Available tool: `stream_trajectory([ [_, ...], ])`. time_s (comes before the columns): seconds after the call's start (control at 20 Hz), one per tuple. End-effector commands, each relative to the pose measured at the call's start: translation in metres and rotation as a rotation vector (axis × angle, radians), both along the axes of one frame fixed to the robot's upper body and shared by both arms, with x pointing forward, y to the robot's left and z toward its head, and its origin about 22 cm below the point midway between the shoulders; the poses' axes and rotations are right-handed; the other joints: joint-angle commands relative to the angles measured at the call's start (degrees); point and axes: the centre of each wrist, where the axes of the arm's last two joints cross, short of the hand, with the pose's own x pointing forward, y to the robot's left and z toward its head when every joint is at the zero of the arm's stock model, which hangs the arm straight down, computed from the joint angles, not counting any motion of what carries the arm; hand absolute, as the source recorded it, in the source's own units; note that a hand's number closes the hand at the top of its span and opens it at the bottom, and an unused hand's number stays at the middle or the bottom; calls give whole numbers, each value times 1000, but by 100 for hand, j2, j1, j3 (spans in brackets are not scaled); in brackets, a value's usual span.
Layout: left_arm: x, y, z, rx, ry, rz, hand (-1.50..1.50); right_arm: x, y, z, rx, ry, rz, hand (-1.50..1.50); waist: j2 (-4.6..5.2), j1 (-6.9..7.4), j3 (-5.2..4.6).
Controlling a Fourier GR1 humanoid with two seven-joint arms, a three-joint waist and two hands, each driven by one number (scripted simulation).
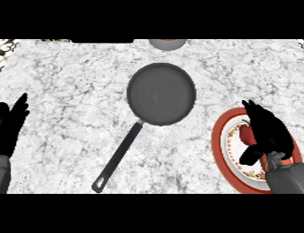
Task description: Pick the bell pepper from the plate and place it in the pan
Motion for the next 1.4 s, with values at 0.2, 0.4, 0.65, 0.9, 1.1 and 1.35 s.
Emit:
stream_trajectory([
  [0.2, 6, 7, 2, -11, -1, -11, 0, 15, -12, -21, -51, 1, 65, 150, 9, 8, 1],
  [0.4, -4, 0, 13, 15, -21, 2, 0, 23, -6, -5, -148, -84, 43, 150, -1, 17, 1],
  [0.65, -6, 16, -2, -8, -8, -1, 0, 13, -17, 4, -129, -101, 71, 150, -1, -14, -1],
  [0.9, 9, 7, 5, -6, -6, 13, 0, -27, -31, -9, -58, -10, 142, 150, -4, -74, -3],
  [1.1, -11, 5, -9, 2, 7, 17, 0, -61, -47, -2, -14, 28, 149, 150, -10, -55, -2],
  [1.35, 1, -2, -2, 0, 3, -5, 0, -59, -40, 25, 6, -280, 197, 150, -14, -103, -1],
])
